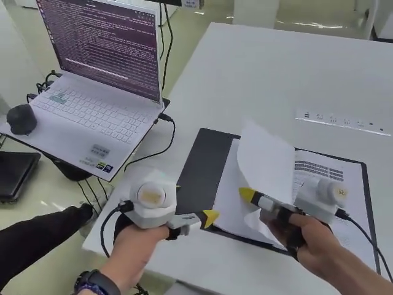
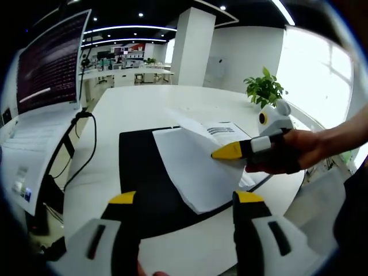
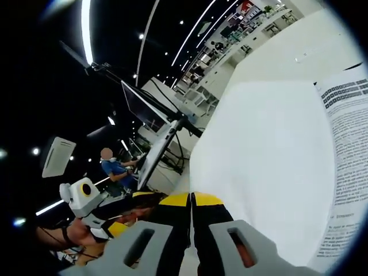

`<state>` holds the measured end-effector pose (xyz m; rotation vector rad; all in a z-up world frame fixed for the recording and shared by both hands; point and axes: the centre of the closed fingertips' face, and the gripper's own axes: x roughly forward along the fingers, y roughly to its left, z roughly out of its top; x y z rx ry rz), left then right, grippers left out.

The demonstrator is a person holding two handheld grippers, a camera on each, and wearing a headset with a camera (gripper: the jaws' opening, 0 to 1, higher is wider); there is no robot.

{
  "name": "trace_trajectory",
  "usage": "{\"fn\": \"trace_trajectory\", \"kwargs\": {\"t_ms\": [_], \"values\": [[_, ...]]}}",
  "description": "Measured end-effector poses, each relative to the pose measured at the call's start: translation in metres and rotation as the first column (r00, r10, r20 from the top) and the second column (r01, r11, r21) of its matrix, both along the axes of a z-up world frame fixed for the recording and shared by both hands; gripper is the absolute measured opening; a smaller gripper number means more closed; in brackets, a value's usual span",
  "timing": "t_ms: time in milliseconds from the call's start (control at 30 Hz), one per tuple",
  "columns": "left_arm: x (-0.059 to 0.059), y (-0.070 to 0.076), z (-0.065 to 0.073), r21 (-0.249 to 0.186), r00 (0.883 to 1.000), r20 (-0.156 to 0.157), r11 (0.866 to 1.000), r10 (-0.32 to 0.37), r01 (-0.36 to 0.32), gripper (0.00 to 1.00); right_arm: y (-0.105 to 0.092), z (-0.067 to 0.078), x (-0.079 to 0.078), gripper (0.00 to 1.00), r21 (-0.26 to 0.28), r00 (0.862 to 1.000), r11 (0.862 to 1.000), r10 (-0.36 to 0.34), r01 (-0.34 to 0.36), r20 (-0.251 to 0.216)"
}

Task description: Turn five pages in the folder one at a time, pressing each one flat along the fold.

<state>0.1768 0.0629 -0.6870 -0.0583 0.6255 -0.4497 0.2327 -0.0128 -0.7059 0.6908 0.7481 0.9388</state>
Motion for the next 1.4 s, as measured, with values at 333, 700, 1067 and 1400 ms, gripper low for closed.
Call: {"fn": "trace_trajectory", "kwargs": {"t_ms": [333, 700, 1067, 1400], "values": [[-0.002, 0.015, 0.0, 0.001, 0.999, 0.003, 0.999, 0.036, -0.036, 0.65, 0.012, -0.02, -0.002, 0.0, -0.035, 0.999, 0.999, 0.018, -0.02, -0.04], [-0.004, 0.026, -0.006, 0.004, 0.998, -0.014, 0.998, 0.058, -0.058, 0.64, 0.018, -0.04, -0.001, 0.0, -0.057, 0.995, 0.998, 0.024, -0.03, -0.096], [-0.003, 0.033, -0.009, 0.002, 0.997, -0.022, 0.997, 0.074, -0.074, 0.63, 0.023, -0.067, 0.0, 0.01, -0.093, 0.989, 0.996, 0.003, -0.016, -0.145], [-0.004, 0.034, -0.007, -0.003, 0.997, -0.02, 0.997, 0.074, -0.075, 0.63, 0.033, -0.061, -0.004, 0.26, -0.036, 0.978, 0.999, -0.005, -0.002, -0.209]]}}
